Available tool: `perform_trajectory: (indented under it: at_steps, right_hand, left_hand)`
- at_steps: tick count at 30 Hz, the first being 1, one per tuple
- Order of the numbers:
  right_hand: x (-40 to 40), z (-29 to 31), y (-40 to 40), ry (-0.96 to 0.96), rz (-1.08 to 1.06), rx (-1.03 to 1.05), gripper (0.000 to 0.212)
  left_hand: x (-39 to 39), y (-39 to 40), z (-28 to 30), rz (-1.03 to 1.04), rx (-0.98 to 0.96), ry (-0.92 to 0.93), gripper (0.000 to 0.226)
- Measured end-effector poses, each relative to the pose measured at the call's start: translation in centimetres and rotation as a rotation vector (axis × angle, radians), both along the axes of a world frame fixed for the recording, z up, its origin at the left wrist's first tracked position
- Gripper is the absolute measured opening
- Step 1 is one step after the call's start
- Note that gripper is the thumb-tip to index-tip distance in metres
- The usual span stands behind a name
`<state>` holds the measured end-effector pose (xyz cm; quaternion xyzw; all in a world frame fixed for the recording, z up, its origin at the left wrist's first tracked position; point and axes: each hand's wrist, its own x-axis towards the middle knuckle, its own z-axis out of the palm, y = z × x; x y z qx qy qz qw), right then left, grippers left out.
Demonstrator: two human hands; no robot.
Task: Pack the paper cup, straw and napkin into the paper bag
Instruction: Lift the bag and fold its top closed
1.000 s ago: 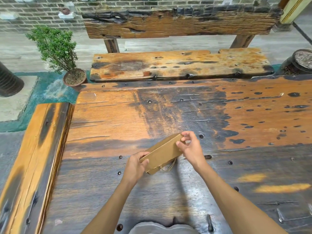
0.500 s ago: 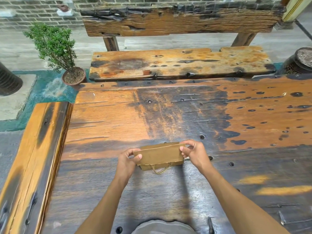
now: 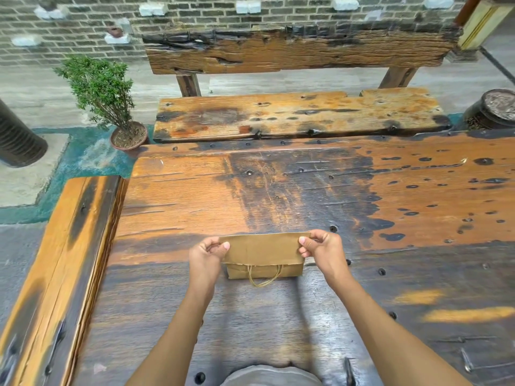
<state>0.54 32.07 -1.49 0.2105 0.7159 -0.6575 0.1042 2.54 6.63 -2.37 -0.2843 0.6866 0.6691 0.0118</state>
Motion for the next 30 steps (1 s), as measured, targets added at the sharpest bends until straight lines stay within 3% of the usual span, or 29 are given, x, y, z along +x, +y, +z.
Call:
perform_trajectory:
  at_steps: [9, 15, 26, 30]
  right_hand:
    - [2.8, 6.0, -2.2, 0.171, -0.064, -0.055, 0.004]
    - [5.9, 9.9, -3.7, 0.248, -0.090, -0.068, 0.007]
    - [11.5, 11.8, -2.3, 0.333, -0.243, -0.026, 0.015]
    - [12.8, 12.3, 1.7, 0.350, -0.316, 0.009, 0.005]
  left_hand:
    - [3.8, -1.9, 5.1, 0.056, 0.026, 0.152, 0.017]
    - [5.6, -3.1, 8.3, 0.047, 0.009, 0.239, 0.023]
    - [7.1, -1.4, 9.8, -0.123, -0.009, 0.269, 0.023]
    - [7.0, 2.7, 10.3, -0.204, 0.020, 0.261, 0.016]
